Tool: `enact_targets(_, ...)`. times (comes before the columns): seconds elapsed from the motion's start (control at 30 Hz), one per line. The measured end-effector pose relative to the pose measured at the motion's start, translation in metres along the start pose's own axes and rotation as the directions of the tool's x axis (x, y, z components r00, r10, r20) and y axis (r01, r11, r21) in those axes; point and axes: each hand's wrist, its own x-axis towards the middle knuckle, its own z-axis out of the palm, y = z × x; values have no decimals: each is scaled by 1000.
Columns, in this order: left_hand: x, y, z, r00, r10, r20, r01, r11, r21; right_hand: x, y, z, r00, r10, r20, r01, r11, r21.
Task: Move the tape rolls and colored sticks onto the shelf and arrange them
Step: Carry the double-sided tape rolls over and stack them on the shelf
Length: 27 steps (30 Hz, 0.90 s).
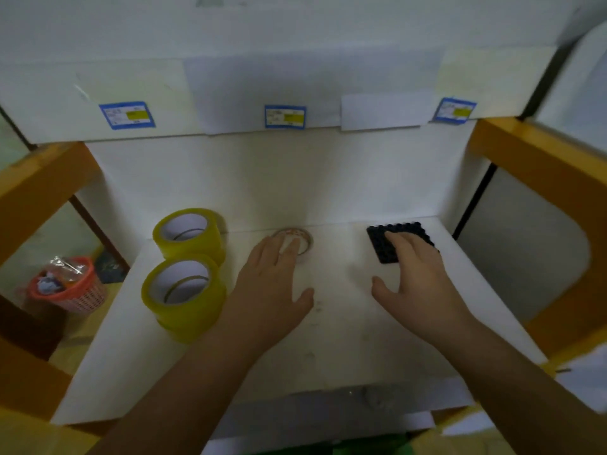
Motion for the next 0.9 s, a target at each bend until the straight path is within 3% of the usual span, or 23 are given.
enact_targets(0.23,-14,51,-12,998,45,-37,-46,999,-7,-39,14,-41,999,-29,38,31,999,-35)
enact_targets(0.5,-62,170,-11,999,25,45,-20,992,-123,-149,57,-97,991,-67,114,71,997,-30)
enact_targets(0.9,-123,341,15,985,163,48,-143,948,-284,-259,174,-220,994,106,-35,-109,989,-96)
